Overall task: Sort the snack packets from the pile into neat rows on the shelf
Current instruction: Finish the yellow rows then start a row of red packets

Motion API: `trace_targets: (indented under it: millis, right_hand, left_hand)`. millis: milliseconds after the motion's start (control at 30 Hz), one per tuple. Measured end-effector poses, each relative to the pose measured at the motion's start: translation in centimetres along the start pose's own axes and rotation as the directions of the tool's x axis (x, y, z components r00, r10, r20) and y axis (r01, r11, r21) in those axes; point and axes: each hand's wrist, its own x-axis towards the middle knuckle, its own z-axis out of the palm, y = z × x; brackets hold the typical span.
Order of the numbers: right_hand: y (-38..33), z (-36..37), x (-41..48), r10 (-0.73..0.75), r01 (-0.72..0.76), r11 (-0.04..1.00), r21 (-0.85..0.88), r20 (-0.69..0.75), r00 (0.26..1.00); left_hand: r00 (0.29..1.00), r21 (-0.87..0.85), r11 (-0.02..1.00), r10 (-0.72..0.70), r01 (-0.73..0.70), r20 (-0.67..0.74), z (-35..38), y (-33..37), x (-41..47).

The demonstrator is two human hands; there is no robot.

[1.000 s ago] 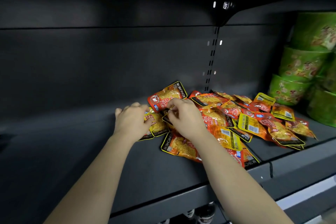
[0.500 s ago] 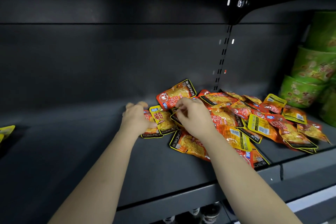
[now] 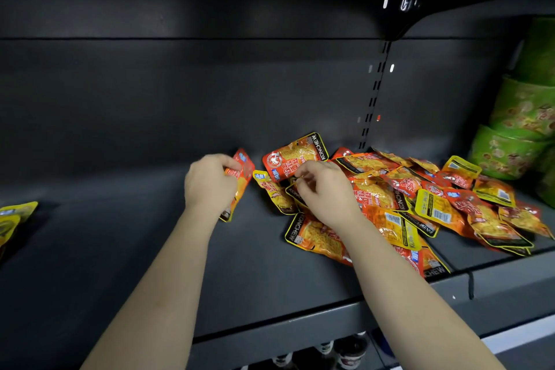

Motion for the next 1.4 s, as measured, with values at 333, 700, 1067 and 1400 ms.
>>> trace_targets:
  millis: [333,700,1067,1400]
  right_hand:
    - [-1.6,-0.9,-0.3,-0.054,0.033,0.939,0.341,0.051,0.997]
    - [-0.8,-0.7,-0.1,0.032,0.013,0.97,0.242,-0.183,0.983]
    - [-0.7,-0.6,0.0,0.049,-0.007,0.965,0.261,-0.158,0.986]
    - [-0.7,-0.7,-0.1,0.066,-0.03,0.969,0.246,-0.141,0.988]
  left_hand:
    - [0.974,-0.658,0.748,0.203,-0.089,0.099,0.6,2.1,-1.8]
    - [0.806,-0.003,0.935,0.307,-0.354,0.507,2.9,1.9,-3.6]
    - [0.635,-0.317,0.947,0.275,-0.049,0.722,3.4,1.8,-3.6]
    - [0.855,-0.344,0.938,0.207,-0.036,0.475,2.3,0.7,-1.8]
